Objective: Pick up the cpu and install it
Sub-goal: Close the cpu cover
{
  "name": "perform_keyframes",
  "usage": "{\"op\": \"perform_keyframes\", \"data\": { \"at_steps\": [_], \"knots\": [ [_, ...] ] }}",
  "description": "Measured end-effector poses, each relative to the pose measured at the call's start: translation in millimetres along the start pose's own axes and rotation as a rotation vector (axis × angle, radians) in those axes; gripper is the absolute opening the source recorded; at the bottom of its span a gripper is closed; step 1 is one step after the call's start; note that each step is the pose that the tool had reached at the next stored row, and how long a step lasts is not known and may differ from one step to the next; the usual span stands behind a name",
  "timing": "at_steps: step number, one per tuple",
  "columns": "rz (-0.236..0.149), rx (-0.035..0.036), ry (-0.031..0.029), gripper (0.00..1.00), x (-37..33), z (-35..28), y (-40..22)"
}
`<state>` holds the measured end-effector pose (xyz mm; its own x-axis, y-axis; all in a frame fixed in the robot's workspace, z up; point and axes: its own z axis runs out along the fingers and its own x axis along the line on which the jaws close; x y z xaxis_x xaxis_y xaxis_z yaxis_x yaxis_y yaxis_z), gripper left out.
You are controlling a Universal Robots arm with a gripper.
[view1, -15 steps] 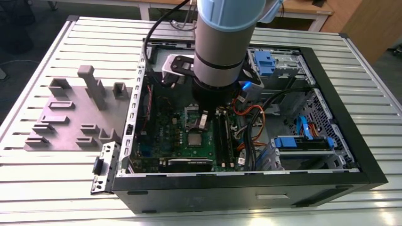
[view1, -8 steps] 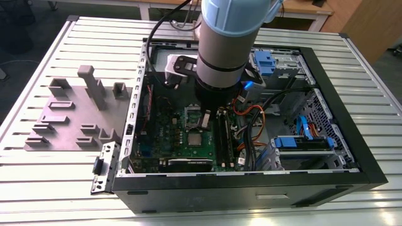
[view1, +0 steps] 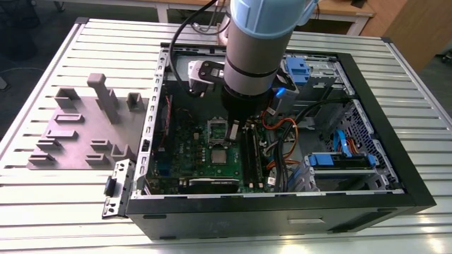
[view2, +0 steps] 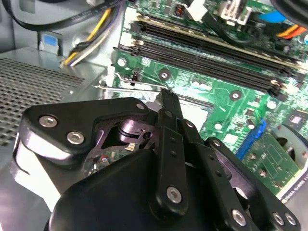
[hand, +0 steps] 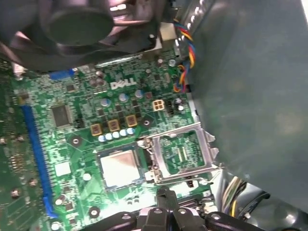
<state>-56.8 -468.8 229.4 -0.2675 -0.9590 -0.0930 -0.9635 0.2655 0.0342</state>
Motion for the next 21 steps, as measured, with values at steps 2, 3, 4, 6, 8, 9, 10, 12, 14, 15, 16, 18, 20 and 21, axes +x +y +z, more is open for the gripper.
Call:
{"op": "perform_keyframes", "data": {
  "at_steps": [2,3,4,6,8,9,10,12,14,15,16,18,20,21],
  "knots": [
    [0.000,-0.0026,-0.0098,0.11,-1.5,0.8,-0.5],
    [0.000,-0.0054,-0.0194,0.11,-1.9,1.3,-1.0],
    [0.000,-0.0081,-0.0294,0.11,-2.3,1.8,-1.8],
    [-0.001,-0.0119,-0.0430,0.11,-3.1,3.2,-3.4],
    [-0.001,-0.0161,-0.0579,0.11,-4.0,4.6,-4.9],
    [-0.001,-0.0187,-0.0675,0.11,-4.5,5.3,-5.6],
    [-0.001,-0.0213,-0.0769,0.11,-4.8,5.9,-6.1],
    [-0.001,-0.0271,-0.0981,0.11,-5.7,7.1,-6.9],
    [-0.001,-0.0326,-0.1177,0.11,-6.8,8.4,-7.3],
    [-0.001,-0.0345,-0.1249,0.11,-7.4,9.5,-7.2],
    [-0.001,-0.0359,-0.1302,0.11,-8.0,10.5,-7.1],
    [-0.001,-0.0381,-0.1374,0.11,-8.8,13.0,-7.1],
    [0.000,-0.0386,-0.1401,0.11,-10.1,15.4,-7.8],
    [0.000,-0.0389,-0.1413,0.11,-10.6,16.2,-8.3]
  ]
}}
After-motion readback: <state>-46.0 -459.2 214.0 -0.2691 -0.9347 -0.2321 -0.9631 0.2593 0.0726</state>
